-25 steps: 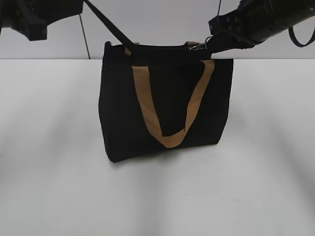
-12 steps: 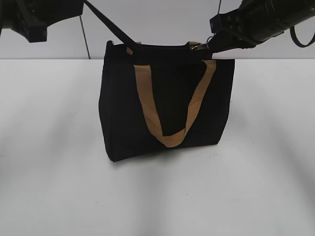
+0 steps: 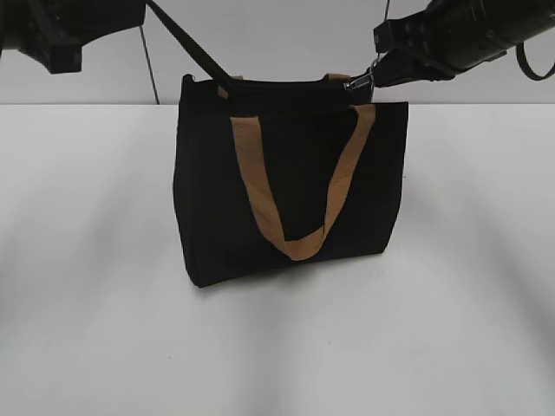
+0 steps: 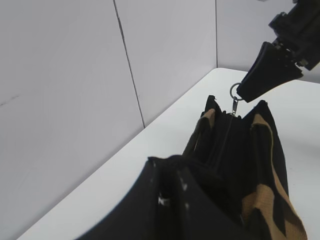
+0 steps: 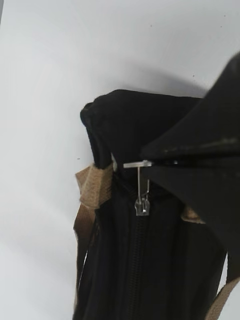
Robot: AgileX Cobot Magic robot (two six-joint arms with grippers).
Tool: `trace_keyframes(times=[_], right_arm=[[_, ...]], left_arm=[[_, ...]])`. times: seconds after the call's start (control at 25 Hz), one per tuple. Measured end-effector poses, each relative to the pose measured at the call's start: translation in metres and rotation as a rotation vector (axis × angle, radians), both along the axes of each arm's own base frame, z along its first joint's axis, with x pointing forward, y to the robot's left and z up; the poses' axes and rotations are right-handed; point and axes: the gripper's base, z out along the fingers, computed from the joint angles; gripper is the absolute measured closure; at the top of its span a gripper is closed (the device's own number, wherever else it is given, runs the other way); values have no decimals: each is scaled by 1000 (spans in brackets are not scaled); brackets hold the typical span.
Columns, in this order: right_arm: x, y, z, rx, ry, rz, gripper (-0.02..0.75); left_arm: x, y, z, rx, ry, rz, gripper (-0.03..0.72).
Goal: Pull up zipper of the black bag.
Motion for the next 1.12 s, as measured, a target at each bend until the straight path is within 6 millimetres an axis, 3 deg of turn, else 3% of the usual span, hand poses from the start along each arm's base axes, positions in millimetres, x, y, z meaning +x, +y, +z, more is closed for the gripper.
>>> trace_keyframes(times=[0.4,0.48,0.6,0.72,0.8,0.96,1.12], right_arm=[[0,0,0,0,-1,-1,727],[0,0,0,0,-1,-1,683],[0,0,0,-3,0,1,544],[-1,0,0,-4,5,4,363],[-1,0,0,-3,6,6,274],[-6,-1,8,-18,-17,26,225],[-14,-3,22,-43,-61,64,218]], left_arm=[[0,0,0,1,0,3,665],[1,1,0,3,0,9,664],[1,1,0,3,0,15,642],[0,2,2,-16,5,30,554],[1,4,5,-22,4,64,450],[11,17,2,18,15,246,263],[23,44,-3,-13,104,602,192]])
